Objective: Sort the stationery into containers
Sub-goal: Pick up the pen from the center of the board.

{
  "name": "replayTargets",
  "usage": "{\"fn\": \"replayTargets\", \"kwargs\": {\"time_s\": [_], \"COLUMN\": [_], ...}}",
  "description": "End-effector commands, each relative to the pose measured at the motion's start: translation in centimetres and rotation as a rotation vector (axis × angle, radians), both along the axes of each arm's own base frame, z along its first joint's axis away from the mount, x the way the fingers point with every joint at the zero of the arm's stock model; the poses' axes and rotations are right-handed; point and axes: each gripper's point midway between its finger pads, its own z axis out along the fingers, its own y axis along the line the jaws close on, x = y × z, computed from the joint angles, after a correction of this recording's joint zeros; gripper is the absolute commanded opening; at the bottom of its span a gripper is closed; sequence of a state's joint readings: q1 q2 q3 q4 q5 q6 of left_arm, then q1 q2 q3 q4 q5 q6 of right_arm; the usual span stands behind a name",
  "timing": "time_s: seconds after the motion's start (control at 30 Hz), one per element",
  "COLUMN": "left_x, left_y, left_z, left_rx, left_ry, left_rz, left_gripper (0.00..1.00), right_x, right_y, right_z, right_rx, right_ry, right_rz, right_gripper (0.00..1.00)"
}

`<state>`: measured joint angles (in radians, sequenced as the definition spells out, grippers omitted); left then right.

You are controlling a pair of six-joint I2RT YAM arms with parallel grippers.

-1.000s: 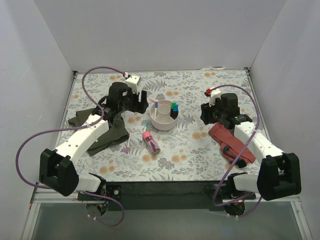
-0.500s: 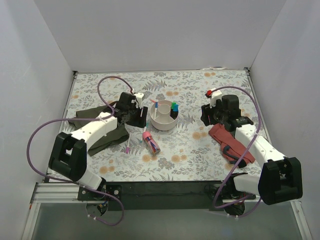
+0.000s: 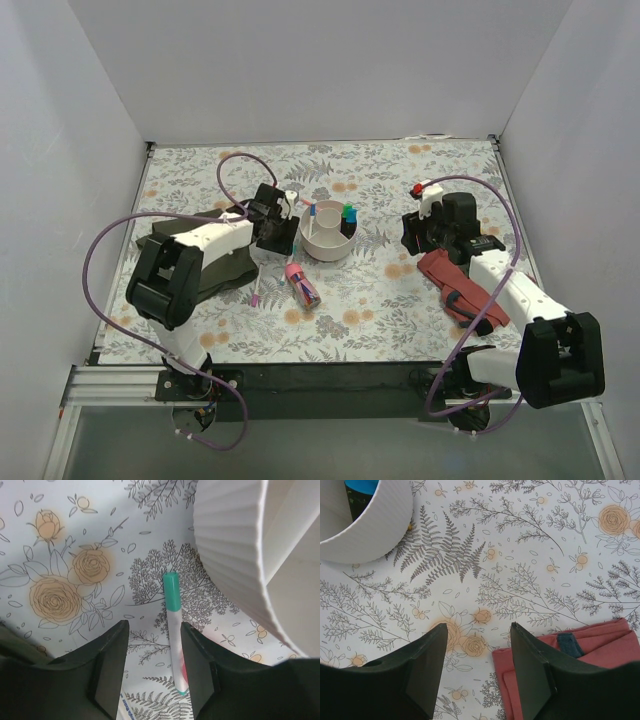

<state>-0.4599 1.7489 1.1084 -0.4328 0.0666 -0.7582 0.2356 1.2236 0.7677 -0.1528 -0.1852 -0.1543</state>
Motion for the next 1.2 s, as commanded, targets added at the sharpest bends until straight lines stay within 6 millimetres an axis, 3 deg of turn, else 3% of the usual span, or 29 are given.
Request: {"fn": "replayTargets", "kwargs": {"time_s": [0.0, 0.33, 0.8, 0.87, 0.93, 1.07, 1.17], "left_x": [2.0, 2.6, 1.8, 1.4, 1.3, 2.0, 2.8], "left_y": [-1.2, -2.2, -1.5, -1.5, -1.2, -0.2, 0.2], "left_z": [1.7, -0.1, -1.1, -0.7, 0.1, 3.0, 6.7], "left_rx": [-0.039, -0.068, -0.059, -0.068, -0.074, -0.086, -0.100], "left_ry": [-0.058, 0.001, 0.037, 0.036, 0.022, -0.036, -0.105], "left_rz": [-0.002, 0.003, 0.004, -0.006, -0.001, 0.004, -0.003], "left_gripper": [0.45, 0.41, 0.20, 0.07, 0.00, 0.00, 0.00], "right_x": [0.9, 1.6, 2.1, 2.3, 2.5, 2.7, 2.6], "right_y": [0.1, 0.3, 0.5, 0.6, 0.6, 0.7, 0.7], "right_z": [0.3, -0.2, -0.5, -0.4, -0.3, 0.1, 0.2], "right_rx": [0.019, 0.014, 0.019, 0.020, 0.019, 0.021, 0.021], "right_ry": [-0.025, -0.012, -0.003, -0.004, -0.007, -0.017, -0.017], "right_rz": [-0.009, -0.005, -0.003, -0.002, -0.001, 0.000, 0.000], "right_gripper": [0.62, 0.62, 0.62, 0.62, 0.62, 0.62, 0.62]}}
